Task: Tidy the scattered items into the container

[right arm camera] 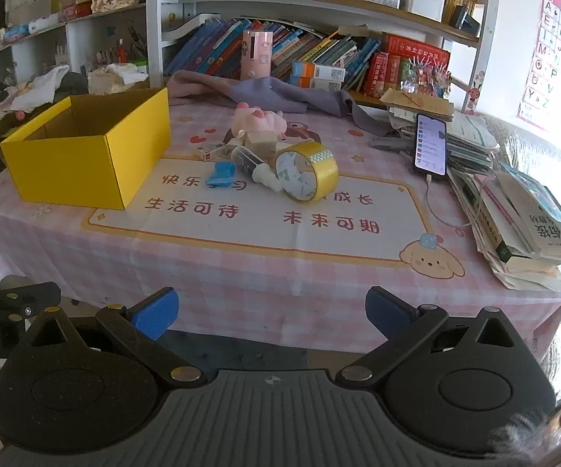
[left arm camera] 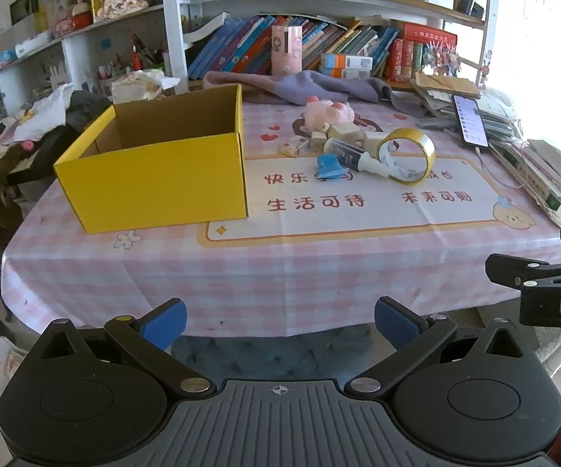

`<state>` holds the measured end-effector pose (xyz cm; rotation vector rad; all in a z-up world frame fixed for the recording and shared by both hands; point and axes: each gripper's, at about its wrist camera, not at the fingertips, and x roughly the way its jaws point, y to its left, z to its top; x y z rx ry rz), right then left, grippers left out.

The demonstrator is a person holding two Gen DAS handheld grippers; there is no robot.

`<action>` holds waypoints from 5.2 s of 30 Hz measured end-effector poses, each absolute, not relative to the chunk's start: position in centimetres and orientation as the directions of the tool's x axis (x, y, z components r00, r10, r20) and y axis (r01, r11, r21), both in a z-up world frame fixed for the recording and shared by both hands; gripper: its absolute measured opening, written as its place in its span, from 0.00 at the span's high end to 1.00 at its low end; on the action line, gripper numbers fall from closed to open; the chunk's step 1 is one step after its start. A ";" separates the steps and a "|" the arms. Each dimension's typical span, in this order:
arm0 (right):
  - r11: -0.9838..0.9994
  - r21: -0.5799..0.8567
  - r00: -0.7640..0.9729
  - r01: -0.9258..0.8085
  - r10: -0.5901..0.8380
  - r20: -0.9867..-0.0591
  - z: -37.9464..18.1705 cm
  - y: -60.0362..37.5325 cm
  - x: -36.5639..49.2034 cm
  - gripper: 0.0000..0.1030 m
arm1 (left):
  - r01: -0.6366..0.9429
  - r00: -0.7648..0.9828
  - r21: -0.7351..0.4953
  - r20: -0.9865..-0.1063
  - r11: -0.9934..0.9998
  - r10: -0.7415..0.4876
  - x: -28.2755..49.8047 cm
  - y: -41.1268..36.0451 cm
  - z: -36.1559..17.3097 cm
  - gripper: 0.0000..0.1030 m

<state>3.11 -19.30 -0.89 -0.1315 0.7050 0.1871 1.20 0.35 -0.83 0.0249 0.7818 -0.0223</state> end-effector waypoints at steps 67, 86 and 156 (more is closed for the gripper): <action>0.967 -0.033 0.683 -0.252 0.154 -0.714 -2.2 -26.5 21.3 0.18 | 0.198 0.680 -0.032 -0.716 0.980 -0.161 17.9 -8.9 -2.7 0.00; 0.867 0.061 0.551 -0.495 0.367 -0.749 -4.2 -24.5 33.0 0.18 | 0.036 0.617 0.068 -0.786 0.997 0.031 24.9 -10.2 -2.9 0.00; 0.907 0.197 0.495 -0.371 0.373 -0.785 -5.2 -32.9 36.1 0.91 | -0.113 0.633 -0.145 -0.773 0.983 -0.041 28.0 -8.3 -2.5 0.76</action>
